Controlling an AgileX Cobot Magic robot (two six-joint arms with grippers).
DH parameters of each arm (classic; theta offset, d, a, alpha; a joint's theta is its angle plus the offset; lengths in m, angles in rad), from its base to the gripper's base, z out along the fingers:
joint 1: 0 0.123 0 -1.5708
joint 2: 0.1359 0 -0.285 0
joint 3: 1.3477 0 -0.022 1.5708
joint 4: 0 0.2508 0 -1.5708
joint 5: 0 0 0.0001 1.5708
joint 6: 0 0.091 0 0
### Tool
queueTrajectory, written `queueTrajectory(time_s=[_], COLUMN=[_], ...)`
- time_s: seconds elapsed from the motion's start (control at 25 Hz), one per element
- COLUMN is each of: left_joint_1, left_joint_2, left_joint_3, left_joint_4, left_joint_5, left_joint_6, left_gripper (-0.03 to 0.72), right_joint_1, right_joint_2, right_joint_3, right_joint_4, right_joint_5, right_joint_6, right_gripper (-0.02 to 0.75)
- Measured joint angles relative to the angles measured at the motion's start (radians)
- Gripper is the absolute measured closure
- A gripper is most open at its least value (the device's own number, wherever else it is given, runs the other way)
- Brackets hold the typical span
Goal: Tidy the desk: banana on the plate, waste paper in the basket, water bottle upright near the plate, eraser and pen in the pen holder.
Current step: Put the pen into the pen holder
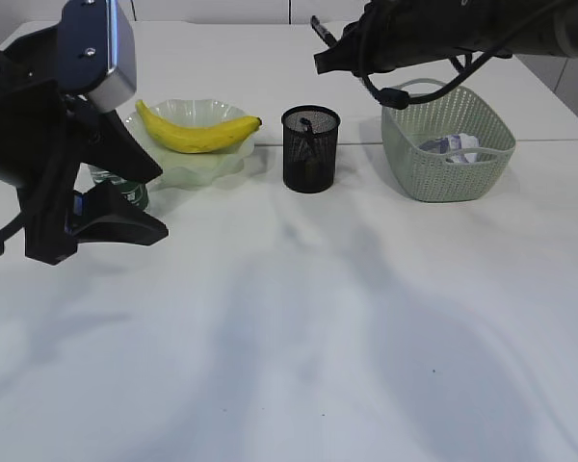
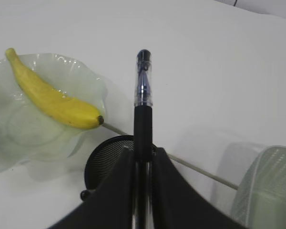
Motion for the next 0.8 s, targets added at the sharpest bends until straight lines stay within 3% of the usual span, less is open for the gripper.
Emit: queueTrajectory(time_s=[0.2, 0.36, 0.8], left_joint_1=[0.000, 0.000, 0.000], left_joint_2=[0.000, 0.000, 0.000], left_joint_3=[0.000, 0.000, 0.000], left_joint_4=[0.000, 0.000, 0.000], left_joint_5=[0.000, 0.000, 0.000], left_joint_6=[0.000, -0.001, -0.001], left_gripper=[0.218, 0.218, 0.220], right_joint_1=[0.006, 0.007, 0.008], right_joint_2=[0.000, 0.007, 0.053], right_joint_3=[0.000, 0.000, 0.000], right_joint_4=[-0.326, -0.516, -0.572], right_joint_5=[-0.077, -0.145, -0.274], right_joint_6=[0.332, 0.550, 0.640], right_gripper=[0.690, 0.690, 0.690])
